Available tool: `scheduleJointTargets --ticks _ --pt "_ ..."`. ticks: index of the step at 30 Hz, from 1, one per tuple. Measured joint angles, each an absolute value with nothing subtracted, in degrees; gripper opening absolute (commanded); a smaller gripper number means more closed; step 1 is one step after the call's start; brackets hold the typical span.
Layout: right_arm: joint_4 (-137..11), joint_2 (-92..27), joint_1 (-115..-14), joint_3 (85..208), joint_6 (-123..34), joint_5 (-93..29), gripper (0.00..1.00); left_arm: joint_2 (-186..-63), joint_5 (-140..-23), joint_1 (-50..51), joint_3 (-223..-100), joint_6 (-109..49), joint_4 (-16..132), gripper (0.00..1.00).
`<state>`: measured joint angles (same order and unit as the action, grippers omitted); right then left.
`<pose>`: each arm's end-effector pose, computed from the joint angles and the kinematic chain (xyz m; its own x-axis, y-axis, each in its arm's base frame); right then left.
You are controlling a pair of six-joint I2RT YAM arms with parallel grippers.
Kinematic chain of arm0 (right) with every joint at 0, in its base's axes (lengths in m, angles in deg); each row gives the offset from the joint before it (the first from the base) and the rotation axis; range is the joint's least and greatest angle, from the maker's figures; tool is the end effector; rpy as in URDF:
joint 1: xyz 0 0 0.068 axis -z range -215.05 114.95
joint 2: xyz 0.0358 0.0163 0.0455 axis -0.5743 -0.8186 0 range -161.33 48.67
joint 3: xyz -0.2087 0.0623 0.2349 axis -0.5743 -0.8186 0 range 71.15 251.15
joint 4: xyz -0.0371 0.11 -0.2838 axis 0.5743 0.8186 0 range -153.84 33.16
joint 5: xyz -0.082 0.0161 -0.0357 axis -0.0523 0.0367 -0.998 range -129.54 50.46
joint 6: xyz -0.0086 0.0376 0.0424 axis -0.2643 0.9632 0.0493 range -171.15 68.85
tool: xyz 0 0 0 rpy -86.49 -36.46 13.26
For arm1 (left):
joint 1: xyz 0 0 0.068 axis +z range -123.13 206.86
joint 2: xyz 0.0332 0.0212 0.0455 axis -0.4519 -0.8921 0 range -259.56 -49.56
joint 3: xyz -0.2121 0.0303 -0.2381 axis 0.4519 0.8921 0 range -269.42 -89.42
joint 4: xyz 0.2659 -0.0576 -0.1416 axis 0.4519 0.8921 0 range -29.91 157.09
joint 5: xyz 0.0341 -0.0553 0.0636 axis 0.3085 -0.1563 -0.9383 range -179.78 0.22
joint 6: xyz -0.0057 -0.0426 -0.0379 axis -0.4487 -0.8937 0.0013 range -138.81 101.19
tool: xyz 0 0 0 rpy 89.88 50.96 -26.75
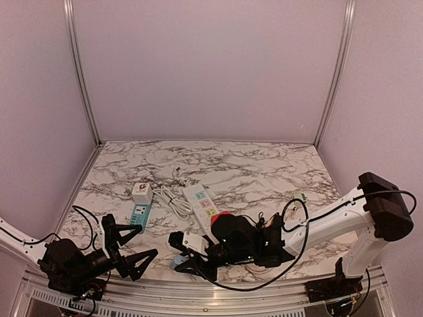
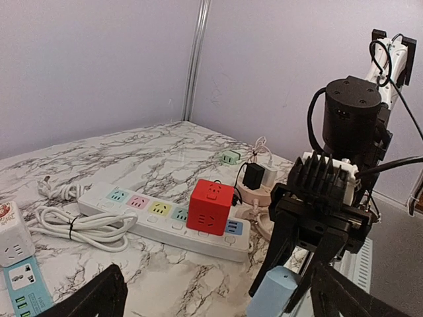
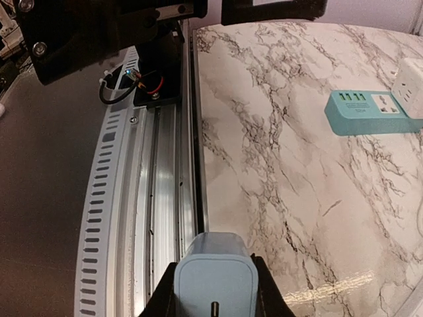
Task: Insert the plug
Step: Insert the plug into the socket slot.
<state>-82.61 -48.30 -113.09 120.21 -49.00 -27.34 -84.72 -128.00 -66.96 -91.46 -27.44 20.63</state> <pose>0.0742 0.3909 0.1917 -0.1383 -0.4752 -0.8689 -0.9899 0.0398 0.1357 0.0152 -0.1488 0.1956 -0.1312 -0.1931 -0.9724 0.8144 0.5382 -0.2168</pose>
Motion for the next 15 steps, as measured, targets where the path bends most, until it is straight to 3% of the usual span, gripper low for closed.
scheduleJointTargets --ticks 15 --pt "-79.5 -50.4 -98.3 119.4 -37.1 -31.2 0.00 -80.7 -135.1 -67.0 -91.5 -30.1 24.2 0.99"
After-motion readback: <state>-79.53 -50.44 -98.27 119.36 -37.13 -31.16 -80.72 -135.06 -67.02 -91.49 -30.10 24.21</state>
